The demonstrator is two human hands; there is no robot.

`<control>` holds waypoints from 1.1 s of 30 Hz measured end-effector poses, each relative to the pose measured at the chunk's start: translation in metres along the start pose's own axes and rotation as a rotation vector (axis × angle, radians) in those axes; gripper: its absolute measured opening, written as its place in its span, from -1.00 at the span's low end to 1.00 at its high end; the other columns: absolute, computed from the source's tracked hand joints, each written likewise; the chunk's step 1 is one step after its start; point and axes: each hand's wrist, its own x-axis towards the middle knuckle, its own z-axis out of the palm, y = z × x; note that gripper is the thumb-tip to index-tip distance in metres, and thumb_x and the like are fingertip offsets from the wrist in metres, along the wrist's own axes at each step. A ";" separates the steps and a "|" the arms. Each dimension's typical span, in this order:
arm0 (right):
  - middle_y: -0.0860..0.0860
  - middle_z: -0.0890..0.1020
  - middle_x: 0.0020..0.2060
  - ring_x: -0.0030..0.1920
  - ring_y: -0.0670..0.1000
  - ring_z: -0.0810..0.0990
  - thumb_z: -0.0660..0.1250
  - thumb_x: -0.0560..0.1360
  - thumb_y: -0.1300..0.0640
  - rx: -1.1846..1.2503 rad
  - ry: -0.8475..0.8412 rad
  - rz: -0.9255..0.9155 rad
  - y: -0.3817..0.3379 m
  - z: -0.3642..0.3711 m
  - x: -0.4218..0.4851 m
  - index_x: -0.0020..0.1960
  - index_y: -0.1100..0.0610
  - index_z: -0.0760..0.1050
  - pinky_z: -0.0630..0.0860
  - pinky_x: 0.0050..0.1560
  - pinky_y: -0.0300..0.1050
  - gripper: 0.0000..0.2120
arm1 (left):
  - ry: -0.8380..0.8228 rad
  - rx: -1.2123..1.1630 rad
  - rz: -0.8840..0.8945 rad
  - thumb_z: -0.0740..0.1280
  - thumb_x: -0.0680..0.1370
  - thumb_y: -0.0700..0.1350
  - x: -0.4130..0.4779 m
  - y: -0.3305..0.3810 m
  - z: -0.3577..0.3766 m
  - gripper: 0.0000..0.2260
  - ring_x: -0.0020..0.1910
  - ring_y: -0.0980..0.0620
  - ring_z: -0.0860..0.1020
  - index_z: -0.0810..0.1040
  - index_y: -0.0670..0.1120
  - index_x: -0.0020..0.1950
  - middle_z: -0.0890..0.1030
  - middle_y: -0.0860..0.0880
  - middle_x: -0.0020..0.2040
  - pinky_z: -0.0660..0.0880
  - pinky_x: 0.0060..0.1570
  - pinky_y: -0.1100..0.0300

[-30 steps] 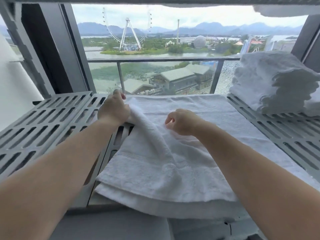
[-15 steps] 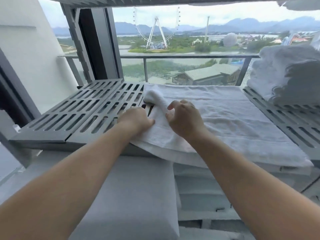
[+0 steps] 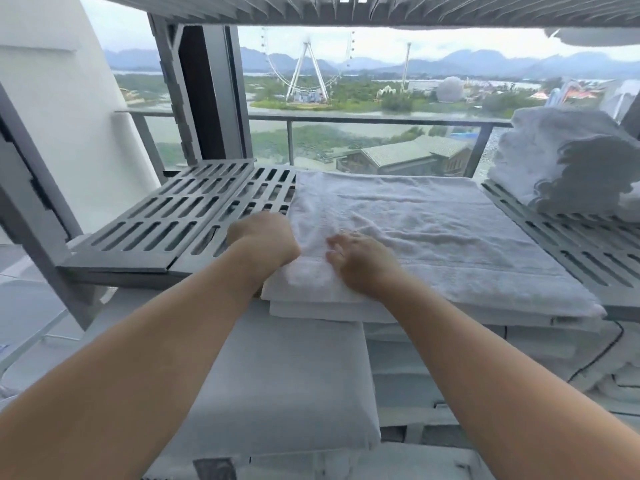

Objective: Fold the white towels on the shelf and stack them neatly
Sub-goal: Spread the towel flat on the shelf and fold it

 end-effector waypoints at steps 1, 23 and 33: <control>0.03 0.45 0.43 0.43 0.10 0.38 0.10 0.64 -0.08 -0.006 -0.016 -0.001 0.000 0.002 0.001 0.44 -0.02 0.40 0.31 0.40 0.03 -0.59 | 0.044 -0.019 0.032 0.30 0.49 -0.09 0.001 -0.002 0.000 -0.90 -0.23 -0.02 0.50 0.51 -0.07 -0.03 0.54 -0.03 -0.12 0.29 -0.40 0.16; -0.19 0.70 -0.29 -0.14 -0.11 0.66 0.31 0.55 -0.06 0.289 0.181 0.116 0.023 -0.026 0.024 -0.08 -0.02 0.64 0.54 -0.06 -0.14 -0.83 | 0.205 -0.272 0.580 0.26 0.62 0.07 0.069 0.025 0.019 -0.72 0.22 -0.07 0.51 0.55 0.00 0.26 0.57 -0.05 0.21 0.51 0.17 0.00; 0.05 0.67 0.10 0.17 0.09 0.57 0.28 0.57 0.05 -0.012 0.138 0.146 0.145 -0.070 0.085 0.14 0.01 0.62 0.46 0.16 -0.10 -0.79 | -0.005 -0.299 0.391 0.12 0.69 0.09 0.133 0.081 0.024 -0.56 0.47 -0.15 0.35 0.29 0.01 0.56 0.36 -0.15 0.52 0.35 0.37 -0.10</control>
